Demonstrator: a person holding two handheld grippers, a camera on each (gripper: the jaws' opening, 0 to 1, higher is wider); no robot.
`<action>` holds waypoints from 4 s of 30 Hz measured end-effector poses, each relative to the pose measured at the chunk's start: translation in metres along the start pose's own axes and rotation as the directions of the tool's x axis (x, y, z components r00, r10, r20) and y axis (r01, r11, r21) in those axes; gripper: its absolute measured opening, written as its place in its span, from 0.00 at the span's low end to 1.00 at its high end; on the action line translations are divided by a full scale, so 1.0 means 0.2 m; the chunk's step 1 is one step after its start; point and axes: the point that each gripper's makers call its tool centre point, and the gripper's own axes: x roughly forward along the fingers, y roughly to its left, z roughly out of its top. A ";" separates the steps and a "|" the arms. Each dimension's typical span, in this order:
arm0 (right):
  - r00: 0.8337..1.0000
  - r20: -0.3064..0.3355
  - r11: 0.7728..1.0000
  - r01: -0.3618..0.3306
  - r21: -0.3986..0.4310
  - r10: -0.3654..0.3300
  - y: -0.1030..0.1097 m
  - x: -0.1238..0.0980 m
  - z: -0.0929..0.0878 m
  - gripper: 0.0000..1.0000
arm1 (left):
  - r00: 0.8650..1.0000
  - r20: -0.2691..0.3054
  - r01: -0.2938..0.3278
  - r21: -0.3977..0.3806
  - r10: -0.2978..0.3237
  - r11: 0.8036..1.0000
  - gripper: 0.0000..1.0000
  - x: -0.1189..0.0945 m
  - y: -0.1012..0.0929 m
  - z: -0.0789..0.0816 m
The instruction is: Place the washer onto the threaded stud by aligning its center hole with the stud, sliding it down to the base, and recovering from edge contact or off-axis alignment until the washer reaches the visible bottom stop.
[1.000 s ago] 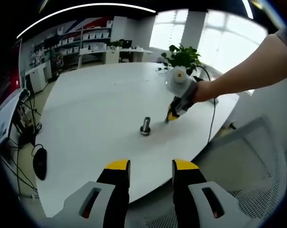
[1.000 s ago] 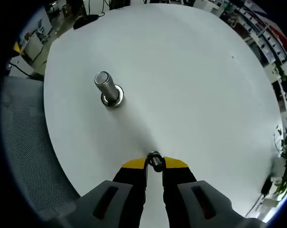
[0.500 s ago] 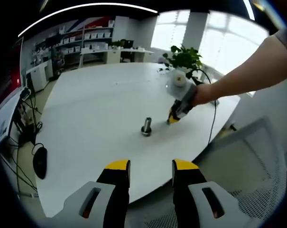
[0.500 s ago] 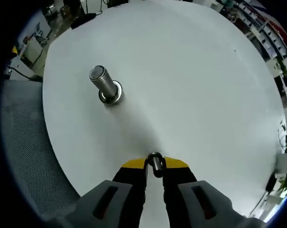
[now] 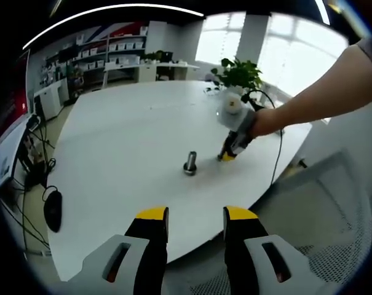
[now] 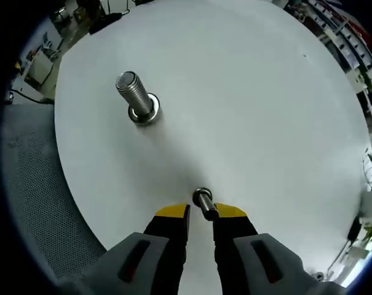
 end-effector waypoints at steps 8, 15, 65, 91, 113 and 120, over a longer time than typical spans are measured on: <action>0.997 0.068 0.998 0.036 0.043 -0.039 -0.06 -0.03 0.01 0.20 | 1.000 0.012 0.004 -0.011 -0.004 1.000 0.34 0.00 0.00 0.01; 0.978 0.175 0.988 0.090 0.124 -0.111 -0.12 -0.14 0.02 0.21 | 1.000 0.027 0.007 -0.020 -0.007 1.000 0.34 0.00 0.00 0.03; 0.700 0.595 0.855 0.045 0.516 -0.396 0.00 -0.91 -0.29 0.38 | 0.995 0.056 0.089 -0.030 -0.087 0.996 0.34 0.00 -0.06 0.05; 0.627 0.591 0.768 0.019 0.640 -0.508 0.03 -1.03 -0.44 0.38 | 0.994 0.098 0.040 -0.024 -0.037 0.999 0.33 -0.01 -0.03 0.09; 0.671 0.564 0.779 0.031 0.627 -0.481 0.04 -0.98 -0.46 0.38 | 0.995 0.103 0.023 -0.040 -0.019 0.999 0.33 -0.02 -0.01 0.10; 0.677 0.560 0.784 0.039 0.620 -0.477 0.03 -0.97 -0.46 0.37 | 0.993 0.120 0.020 -0.056 -0.013 0.998 0.33 -0.03 0.01 0.11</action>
